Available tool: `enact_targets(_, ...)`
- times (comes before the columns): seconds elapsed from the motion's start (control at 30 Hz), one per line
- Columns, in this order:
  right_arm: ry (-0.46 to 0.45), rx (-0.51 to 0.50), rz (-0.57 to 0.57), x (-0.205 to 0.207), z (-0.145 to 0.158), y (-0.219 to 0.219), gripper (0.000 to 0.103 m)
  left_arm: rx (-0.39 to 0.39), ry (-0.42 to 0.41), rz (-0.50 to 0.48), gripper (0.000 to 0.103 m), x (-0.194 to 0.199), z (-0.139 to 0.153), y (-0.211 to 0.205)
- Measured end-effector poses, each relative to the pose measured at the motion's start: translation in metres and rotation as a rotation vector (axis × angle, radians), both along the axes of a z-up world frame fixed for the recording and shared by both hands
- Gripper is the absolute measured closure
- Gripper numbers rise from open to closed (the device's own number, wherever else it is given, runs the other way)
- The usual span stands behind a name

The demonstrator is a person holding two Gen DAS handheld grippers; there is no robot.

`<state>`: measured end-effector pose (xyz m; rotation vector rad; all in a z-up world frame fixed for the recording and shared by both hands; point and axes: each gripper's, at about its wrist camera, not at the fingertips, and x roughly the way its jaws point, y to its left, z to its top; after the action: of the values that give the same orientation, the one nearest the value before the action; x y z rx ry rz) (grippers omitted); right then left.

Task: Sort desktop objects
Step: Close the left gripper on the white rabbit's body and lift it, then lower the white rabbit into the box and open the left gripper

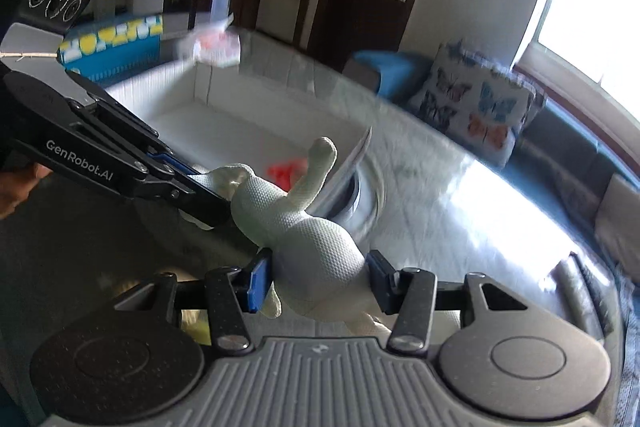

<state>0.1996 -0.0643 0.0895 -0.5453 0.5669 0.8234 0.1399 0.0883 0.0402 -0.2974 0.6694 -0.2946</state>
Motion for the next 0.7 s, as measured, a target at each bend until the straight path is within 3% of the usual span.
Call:
enact_targets(0.17,-0.040,0.059,0.027,0.006,0.021,0.034,0.052,0.023,-0.057,0.078,0.090,-0.004,0.025,0.027)
enact_targets(0.3,-0.018,0.089,0.039,0.019,0.024,0.068,0.052,0.040,-0.055,0.158,0.090,0.002,0.031,0.057)
enact_targets(0.7,0.155,0.109,-0.003,0.063,-0.009,0.143,0.053,0.056,0.056,0.283,0.090,0.040,0.006,0.122)
